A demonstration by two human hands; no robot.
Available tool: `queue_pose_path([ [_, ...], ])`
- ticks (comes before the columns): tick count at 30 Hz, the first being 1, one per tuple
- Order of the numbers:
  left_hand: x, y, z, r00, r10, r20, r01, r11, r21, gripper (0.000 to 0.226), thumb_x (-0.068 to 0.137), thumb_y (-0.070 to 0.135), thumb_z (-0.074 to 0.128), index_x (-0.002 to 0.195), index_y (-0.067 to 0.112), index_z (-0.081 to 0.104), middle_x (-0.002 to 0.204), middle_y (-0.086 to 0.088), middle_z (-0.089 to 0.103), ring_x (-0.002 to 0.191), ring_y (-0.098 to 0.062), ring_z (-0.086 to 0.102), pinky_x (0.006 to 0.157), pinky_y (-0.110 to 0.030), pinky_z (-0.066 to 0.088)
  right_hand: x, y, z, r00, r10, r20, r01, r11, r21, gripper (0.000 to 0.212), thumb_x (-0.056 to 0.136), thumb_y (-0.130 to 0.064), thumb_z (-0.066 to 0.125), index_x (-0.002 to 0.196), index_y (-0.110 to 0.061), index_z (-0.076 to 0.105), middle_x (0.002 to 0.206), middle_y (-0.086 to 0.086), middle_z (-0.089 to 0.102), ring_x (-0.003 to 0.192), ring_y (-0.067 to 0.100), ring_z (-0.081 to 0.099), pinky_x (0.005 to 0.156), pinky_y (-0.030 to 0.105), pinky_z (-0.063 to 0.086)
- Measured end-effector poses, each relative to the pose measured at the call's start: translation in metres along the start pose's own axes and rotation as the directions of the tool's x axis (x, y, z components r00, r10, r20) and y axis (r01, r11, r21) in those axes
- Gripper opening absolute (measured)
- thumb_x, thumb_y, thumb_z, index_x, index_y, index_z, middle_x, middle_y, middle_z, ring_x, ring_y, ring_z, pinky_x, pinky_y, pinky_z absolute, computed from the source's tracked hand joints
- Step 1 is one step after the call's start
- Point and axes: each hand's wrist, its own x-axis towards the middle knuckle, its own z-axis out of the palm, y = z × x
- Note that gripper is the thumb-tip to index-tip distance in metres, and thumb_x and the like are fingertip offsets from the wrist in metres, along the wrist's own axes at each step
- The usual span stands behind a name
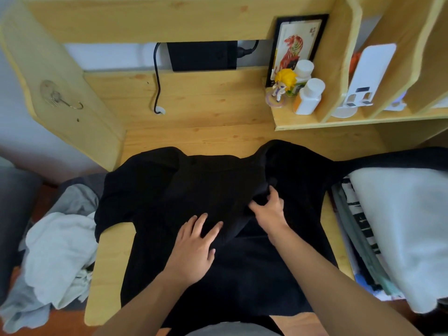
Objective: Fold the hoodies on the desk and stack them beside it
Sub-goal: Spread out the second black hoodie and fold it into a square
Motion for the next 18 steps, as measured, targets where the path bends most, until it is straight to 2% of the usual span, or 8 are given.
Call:
queue_pose_path([
  [1, 0.0, 0.0, -0.001, 1.0, -0.011, 0.003, 0.011, 1.0, -0.009, 0.076, 0.099, 0.041, 0.056, 0.161, 0.04, 0.011, 0.168, -0.007, 0.012, 0.155, -0.032, 0.014, 0.125, -0.049, 0.022, 0.0, -0.003, 0.004, 0.999, -0.026, -0.034, 0.024, 0.998, -0.051, 0.088, 0.086, -0.037, 0.076, 0.156, -0.029, 0.024, 0.147, 0.001, 0.025, 0.12, 0.021, 0.049, 0.103, 0.037, 0.048],
  [3, 0.0, -0.004, -0.002, 0.999, -0.042, 0.009, 0.043, 0.998, -0.041, 0.077, 0.1, 0.037, 0.056, 0.161, 0.036, 0.01, 0.169, -0.006, 0.012, 0.156, -0.029, 0.014, 0.126, -0.045, 0.021, 0.003, -0.008, 0.005, 0.991, -0.011, -0.13, -0.009, 0.988, -0.154, 0.071, 0.086, -0.039, 0.076, 0.144, -0.024, 0.039, 0.142, 0.005, 0.032, 0.104, 0.021, 0.055, 0.095, 0.04, 0.052],
  [6, 0.001, -0.012, -0.002, 0.997, -0.075, 0.02, 0.077, 0.993, -0.091, 0.07, 0.102, 0.031, 0.055, 0.161, 0.033, 0.019, 0.169, -0.004, 0.016, 0.156, -0.024, 0.016, 0.126, -0.041, 0.021, 0.002, -0.009, 0.006, 0.98, 0.179, -0.085, -0.192, 0.965, -0.179, 0.048, 0.085, -0.045, 0.075, 0.12, -0.016, 0.06, 0.128, 0.007, 0.057, 0.096, 0.026, 0.063, 0.089, 0.039, 0.056],
  [8, 0.003, -0.013, -0.002, 0.995, -0.077, 0.071, 0.085, 0.99, -0.111, 0.068, 0.103, 0.032, 0.052, 0.161, 0.035, 0.016, 0.17, 0.0, 0.01, 0.158, -0.022, 0.009, 0.128, -0.04, 0.015, -0.004, -0.004, 0.018, 0.977, 0.21, -0.027, -0.211, 0.953, -0.217, 0.057, 0.082, -0.053, 0.073, 0.121, -0.014, 0.061, 0.119, 0.009, 0.066, 0.1, 0.028, 0.066, 0.086, 0.036, 0.056],
  [11, 0.008, -0.015, -0.001, 0.992, -0.061, 0.108, 0.072, 0.992, -0.099, 0.069, 0.103, 0.032, 0.051, 0.161, 0.038, 0.014, 0.171, 0.0, 0.007, 0.158, -0.023, 0.004, 0.128, -0.041, 0.014, -0.013, -0.003, 0.039, 0.966, 0.256, -0.046, -0.258, 0.917, -0.304, 0.076, 0.08, -0.069, 0.066, 0.128, -0.012, 0.05, 0.121, 0.008, 0.063, 0.103, 0.03, 0.065, 0.075, 0.035, 0.051],
  [14, 0.01, -0.016, -0.002, 0.988, -0.06, 0.142, 0.069, 0.996, -0.062, 0.07, 0.104, 0.029, 0.048, 0.161, 0.039, 0.01, 0.171, 0.0, 0.002, 0.158, -0.023, 0.001, 0.128, -0.041, 0.014, -0.01, -0.008, 0.048, 0.974, 0.166, -0.157, -0.222, 0.852, -0.474, 0.067, 0.088, -0.061, 0.065, 0.126, -0.009, 0.05, 0.121, 0.009, 0.064, 0.109, 0.032, 0.065, 0.078, 0.037, 0.052],
  [16, 0.01, -0.014, -0.004, 0.983, -0.067, 0.172, 0.074, 0.997, -0.031, 0.071, 0.104, 0.029, 0.047, 0.162, 0.038, 0.006, 0.171, 0.0, -0.002, 0.158, -0.024, -0.002, 0.128, -0.041, 0.012, -0.009, -0.009, 0.052, 0.985, 0.075, -0.158, -0.152, 0.815, -0.559, 0.05, 0.095, -0.049, 0.062, 0.122, -0.008, 0.056, 0.116, 0.01, 0.067, 0.107, 0.032, 0.066, 0.076, 0.035, 0.051],
  [18, 0.009, -0.011, -0.005, 0.979, -0.078, 0.188, 0.082, 0.996, -0.016, 0.073, 0.104, 0.029, 0.048, 0.162, 0.037, 0.003, 0.171, 0.0, -0.006, 0.158, -0.024, -0.004, 0.128, -0.042, 0.009, -0.008, -0.008, 0.053, 0.99, 0.048, -0.131, -0.112, 0.83, -0.546, 0.034, 0.099, -0.037, 0.059, 0.116, -0.008, 0.061, 0.113, 0.011, 0.068, 0.106, 0.032, 0.066, 0.073, 0.034, 0.049],
])
